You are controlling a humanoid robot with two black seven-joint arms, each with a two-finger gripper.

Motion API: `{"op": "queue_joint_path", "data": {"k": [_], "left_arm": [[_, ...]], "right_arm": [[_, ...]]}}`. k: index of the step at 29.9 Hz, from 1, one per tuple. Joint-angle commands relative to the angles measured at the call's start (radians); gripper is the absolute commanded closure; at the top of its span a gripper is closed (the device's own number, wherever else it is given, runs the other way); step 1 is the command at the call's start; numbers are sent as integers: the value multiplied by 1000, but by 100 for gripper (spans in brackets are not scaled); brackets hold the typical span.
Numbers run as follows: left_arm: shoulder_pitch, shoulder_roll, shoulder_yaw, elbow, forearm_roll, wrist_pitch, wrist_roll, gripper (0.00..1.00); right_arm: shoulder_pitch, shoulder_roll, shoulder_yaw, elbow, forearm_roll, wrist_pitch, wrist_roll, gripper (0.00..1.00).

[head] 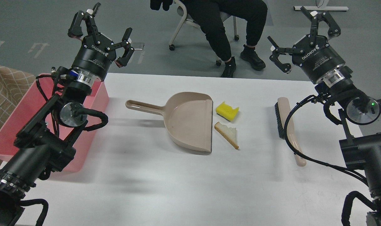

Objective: Sweep and dump garbage into bin

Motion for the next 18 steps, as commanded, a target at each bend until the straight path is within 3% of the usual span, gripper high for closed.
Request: {"op": "queue_joint_path", "data": {"k": [1,12,18], "left_arm": [[-1,1,10,0,0,1,-3,2],[-3,6,11,-1,9,24,-8,2],[3,14,13,-70,191,158,-11,2]], "right_arm": [[-2,0,0,0,0,0,0,0],[-2,6,-2,0,0,0,0,0],[0,5,-2,2,-2,0,0,0]]}}
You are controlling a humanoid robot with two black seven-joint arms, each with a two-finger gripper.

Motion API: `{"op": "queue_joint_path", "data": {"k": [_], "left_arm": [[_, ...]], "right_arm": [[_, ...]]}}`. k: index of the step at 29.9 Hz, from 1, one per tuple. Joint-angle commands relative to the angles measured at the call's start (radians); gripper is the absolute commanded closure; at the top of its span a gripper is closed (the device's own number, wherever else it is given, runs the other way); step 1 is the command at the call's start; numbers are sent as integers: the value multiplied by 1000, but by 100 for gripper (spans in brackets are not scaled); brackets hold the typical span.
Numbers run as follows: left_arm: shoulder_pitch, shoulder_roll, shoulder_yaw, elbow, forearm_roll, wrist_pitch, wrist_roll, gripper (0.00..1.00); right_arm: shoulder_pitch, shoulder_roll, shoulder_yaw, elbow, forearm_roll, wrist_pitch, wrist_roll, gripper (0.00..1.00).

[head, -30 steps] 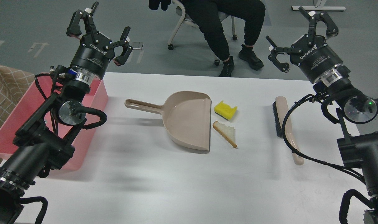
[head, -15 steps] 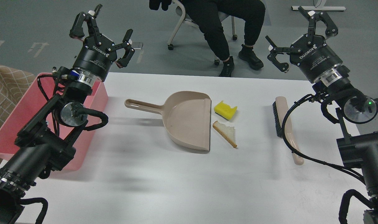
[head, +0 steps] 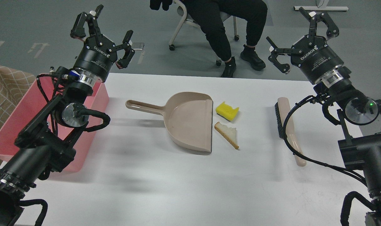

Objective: Sweep and dump garbage into bin

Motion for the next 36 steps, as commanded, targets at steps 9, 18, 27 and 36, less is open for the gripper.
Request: {"op": "queue_joint_path", "data": {"k": [9,18,27,36], "left_arm": [[57,45,63,-206,375,367,8,2],[55,195,227,-336,417,585,25,2],[60,408,356,-490,423,711,100,2],[147,487,371,-585,429,730,102,2]], "right_arm": [[2,-2,2,5,0,-2,0,0],[5,0,2,3,0,-2,0,0],[5,0,0,6,0,-2,0,0],[5,0,2,3,0,-2,0,0]]}}
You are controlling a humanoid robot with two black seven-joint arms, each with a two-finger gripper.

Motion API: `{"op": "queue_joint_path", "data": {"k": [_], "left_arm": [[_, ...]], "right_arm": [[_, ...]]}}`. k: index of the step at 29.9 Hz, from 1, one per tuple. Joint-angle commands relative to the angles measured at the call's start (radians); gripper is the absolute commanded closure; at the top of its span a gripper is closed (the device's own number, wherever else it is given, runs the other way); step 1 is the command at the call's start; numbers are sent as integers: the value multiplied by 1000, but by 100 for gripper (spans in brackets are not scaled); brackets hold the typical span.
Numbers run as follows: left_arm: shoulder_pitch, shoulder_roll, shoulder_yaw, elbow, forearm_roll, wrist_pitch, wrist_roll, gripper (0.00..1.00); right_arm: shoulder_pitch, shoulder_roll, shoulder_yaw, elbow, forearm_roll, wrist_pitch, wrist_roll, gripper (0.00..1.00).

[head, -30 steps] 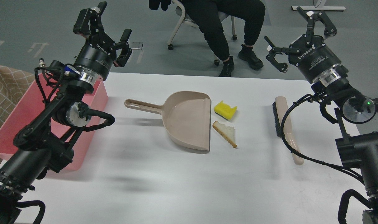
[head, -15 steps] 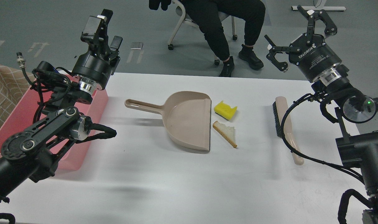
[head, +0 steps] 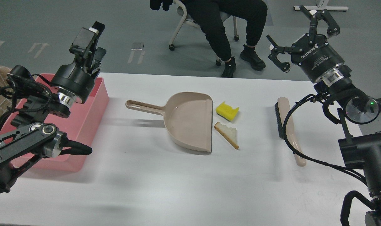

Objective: Sweep and dump garbage into bin
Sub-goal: 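Lower the left gripper past the pink bin toward the dustpan handle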

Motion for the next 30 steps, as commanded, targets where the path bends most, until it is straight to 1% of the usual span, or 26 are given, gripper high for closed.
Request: {"op": "queue_joint_path", "data": {"k": [1,6,11,17,24,30], "left_arm": [[45,14,2,-23,8,1,-1,2],[97,25,7,-59,14,1,-1,2],[151,28,7,-65,14,1,-13,2],[201,17,7,-69,16,1,-13,2],[250,-29,28,-68,117,1,-12,2],[261,-78,68,-48,170,1,-13,2]], "right_arm": [[0,0,0,-2,0,1,0,0],[0,0,-1,-2,0,0,0,0],[-2,0,-1,-2,0,0,0,0],[-5,1,-1,-1,0,0,0,0],[-2,8,-1,-1,-3,0,0,0],[-2,9,-1,-1,-3,0,0,0]]}}
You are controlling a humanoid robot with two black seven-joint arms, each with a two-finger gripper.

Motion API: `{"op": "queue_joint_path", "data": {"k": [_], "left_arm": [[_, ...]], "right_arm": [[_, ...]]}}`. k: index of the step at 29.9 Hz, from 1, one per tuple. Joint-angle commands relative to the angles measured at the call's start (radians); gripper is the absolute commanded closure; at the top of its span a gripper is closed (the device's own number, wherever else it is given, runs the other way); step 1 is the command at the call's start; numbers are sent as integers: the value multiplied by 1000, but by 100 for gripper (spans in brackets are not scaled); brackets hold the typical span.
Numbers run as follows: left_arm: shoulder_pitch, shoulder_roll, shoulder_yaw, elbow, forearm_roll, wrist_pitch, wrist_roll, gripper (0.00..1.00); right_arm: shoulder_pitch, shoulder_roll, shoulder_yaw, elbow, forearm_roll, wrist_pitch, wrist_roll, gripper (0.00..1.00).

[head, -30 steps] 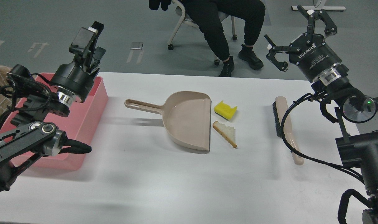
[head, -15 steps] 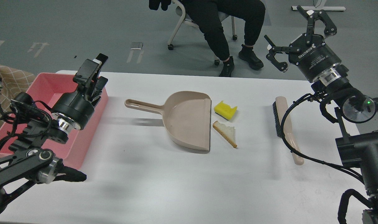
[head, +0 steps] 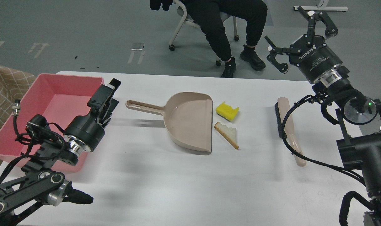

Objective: Sweep and dump garbage into bin
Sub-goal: 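Lower the left gripper past the pink bin toward the dustpan handle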

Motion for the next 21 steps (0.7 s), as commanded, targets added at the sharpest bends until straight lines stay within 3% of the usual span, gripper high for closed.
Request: {"op": "queue_joint_path", "data": {"k": [1,21], "left_arm": [[5,-37,26,23,50,0,0,2],[-16,-227,49,299,90,0,-3,2]], "right_arm": [[0,1,0,0,0,0,0,0],[5,4,0,0,0,-14,0,0]]}}
